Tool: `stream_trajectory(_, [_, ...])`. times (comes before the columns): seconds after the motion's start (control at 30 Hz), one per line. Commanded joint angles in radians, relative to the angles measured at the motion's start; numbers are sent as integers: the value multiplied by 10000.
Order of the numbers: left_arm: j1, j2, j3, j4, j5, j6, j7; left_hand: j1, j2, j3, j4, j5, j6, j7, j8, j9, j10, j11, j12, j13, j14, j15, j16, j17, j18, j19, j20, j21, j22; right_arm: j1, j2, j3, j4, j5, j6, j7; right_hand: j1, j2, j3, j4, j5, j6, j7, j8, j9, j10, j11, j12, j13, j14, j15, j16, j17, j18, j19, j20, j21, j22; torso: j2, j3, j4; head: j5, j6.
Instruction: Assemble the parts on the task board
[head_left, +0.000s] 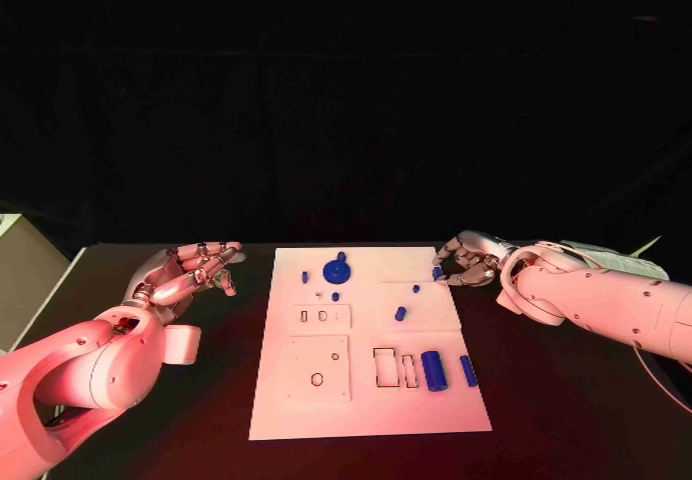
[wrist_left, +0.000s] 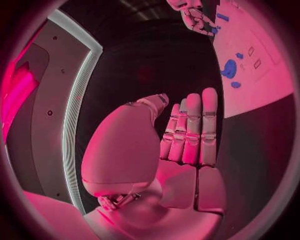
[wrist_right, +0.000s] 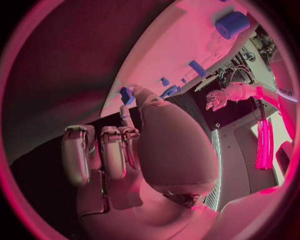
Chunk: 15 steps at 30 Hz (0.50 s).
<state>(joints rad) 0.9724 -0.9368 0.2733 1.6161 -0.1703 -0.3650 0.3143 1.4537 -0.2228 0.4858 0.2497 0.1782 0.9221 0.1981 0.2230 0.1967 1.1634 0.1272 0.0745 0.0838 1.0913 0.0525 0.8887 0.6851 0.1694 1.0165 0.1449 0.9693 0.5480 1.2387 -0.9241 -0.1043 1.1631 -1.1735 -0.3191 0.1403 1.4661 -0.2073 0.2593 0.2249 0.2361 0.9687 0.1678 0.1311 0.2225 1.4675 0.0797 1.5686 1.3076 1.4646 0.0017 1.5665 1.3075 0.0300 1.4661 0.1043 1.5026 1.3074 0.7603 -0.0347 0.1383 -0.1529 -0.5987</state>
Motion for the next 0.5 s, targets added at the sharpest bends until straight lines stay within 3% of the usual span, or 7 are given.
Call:
stream_trajectory(0.03, [0,3,8,10,-7,159,59,-66,-3,71,-14,-56,-44,5,58,9,-59,11,-41,13,-55,-2,43,-10,143,-94,-6,51,13,-24,15,-3,-22,-116,125,-18,3,137,114,-5,63,105,-30,64,12,1033,21,22,2632,1062,24,43,2633,-98,724,16,26,1945,0,2,-7,-11,-11])
stream_trajectory(0.5, [0,-9,8,10,-7,157,45,-66,1,84,-27,-57,-50,11,60,19,-66,15,-38,16,-70,1,53,-20,145,-134,1,79,28,-42,116,-3,-122,-124,179,-56,11,302,447,21,99,264,-88,131,19,1033,-28,22,2632,1062,-43,43,2633,-101,730,-40,36,1960,-4,3,0,-13,-29])
